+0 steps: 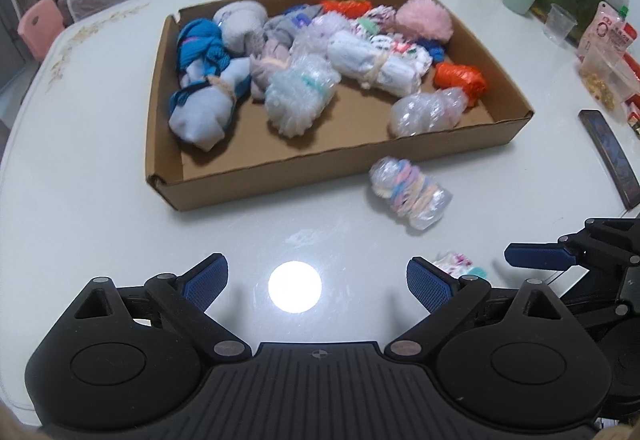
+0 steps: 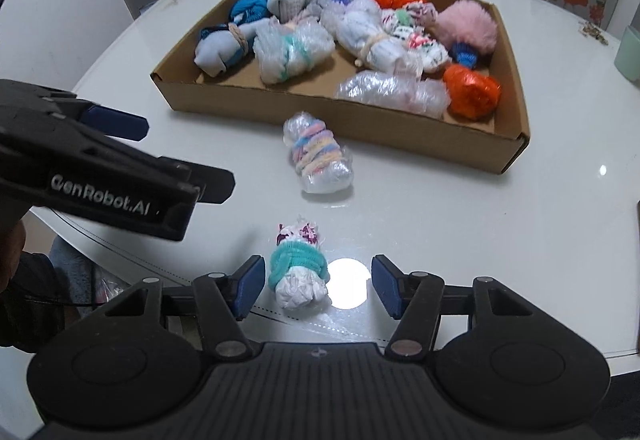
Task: Organize objects
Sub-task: 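Move both grippers back to the last two bundles beside the tray, then grasp the pastel-striped bubble bundle with the left gripper while the right grasps the teal-white sock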
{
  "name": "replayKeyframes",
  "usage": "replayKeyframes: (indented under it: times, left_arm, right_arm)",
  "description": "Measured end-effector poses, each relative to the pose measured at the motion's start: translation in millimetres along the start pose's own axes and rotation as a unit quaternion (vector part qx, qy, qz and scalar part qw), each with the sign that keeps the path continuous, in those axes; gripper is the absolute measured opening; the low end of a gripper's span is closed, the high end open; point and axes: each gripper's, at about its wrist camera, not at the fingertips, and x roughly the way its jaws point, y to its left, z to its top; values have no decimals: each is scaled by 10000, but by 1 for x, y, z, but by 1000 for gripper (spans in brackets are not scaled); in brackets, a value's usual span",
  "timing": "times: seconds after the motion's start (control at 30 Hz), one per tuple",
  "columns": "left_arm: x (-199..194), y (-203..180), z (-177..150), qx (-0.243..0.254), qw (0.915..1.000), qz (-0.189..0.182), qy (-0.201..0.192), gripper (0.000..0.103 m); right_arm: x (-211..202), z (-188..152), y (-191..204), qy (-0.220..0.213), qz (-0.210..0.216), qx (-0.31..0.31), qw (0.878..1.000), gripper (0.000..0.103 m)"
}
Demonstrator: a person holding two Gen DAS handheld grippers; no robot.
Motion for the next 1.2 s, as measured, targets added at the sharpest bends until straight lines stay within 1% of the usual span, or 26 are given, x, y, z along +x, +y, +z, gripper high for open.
replayKeyframes:
  times: [0.1,0.17,0.23,0.27,0.37,0.43,0.57,0.67,0.73,0.83,0.93,0.97,1.0,1.1,1.13,1.17,1.2]
  left_arm:
    - [1,3,0,-87,10000,26,13,98]
    - [1,4,1,-88,10000,25,-11,98]
    - [1,2,3,-75,10000,4,-61,98]
    - [2,0,3,-45,9999,-13,-90,98]
    - [6,-7,5,59,9997,-101,-215,98]
    - [10,-14,7,123,9993,-194,-307,98]
    - [24,-29,11,335,9979,-290,-474,98]
    - [38,-36,11,336,9974,-425,-485,98]
    - [45,-41,12,363,9966,-517,-533,98]
    - [54,-48,14,412,9952,-587,-662,98]
    - [60,-50,16,290,9939,-585,-888,99]
    - [61,-51,16,301,9934,-595,-939,102]
    - [62,-53,15,320,9931,-571,-969,102]
    - [61,-57,9,493,9914,-504,-1101,97]
    - [60,-58,8,542,9910,-443,-1138,92]
    - [58,-58,8,582,9907,-385,-1166,82]
    - [57,-57,8,592,9906,-357,-1177,77]
  right_arm:
    - [7,-1,1,88,-1,-22,10000,50]
    - [13,-2,2,194,-10,-65,9998,42]
    - [13,-2,3,195,-35,-130,9997,32]
    - [12,-2,3,181,-14,-119,9998,31]
    - [10,-1,-2,179,6,-24,9998,30]
    - [6,1,-7,139,-55,21,9999,30]
    - [-5,3,-18,2,-517,157,9985,30]
    - [-16,5,-37,-174,-723,550,9957,30]
    - [-22,7,-48,-323,-730,801,9936,30]
    - [-29,9,-55,-521,-724,921,9917,30]
    - [-30,11,-58,-587,-672,998,9910,30]
    - [-30,11,-58,-595,-650,1019,9909,30]
    - [-30,11,-58,-600,-637,1025,9909,30]
    - [-31,11,-58,-623,-597,1025,9910,30]
    - [-31,12,-59,-631,-582,1023,9910,30]
    - [-31,12,-59,-637,-567,1036,9910,30]
    - [-30,12,-58,-639,-552,1037,9910,30]
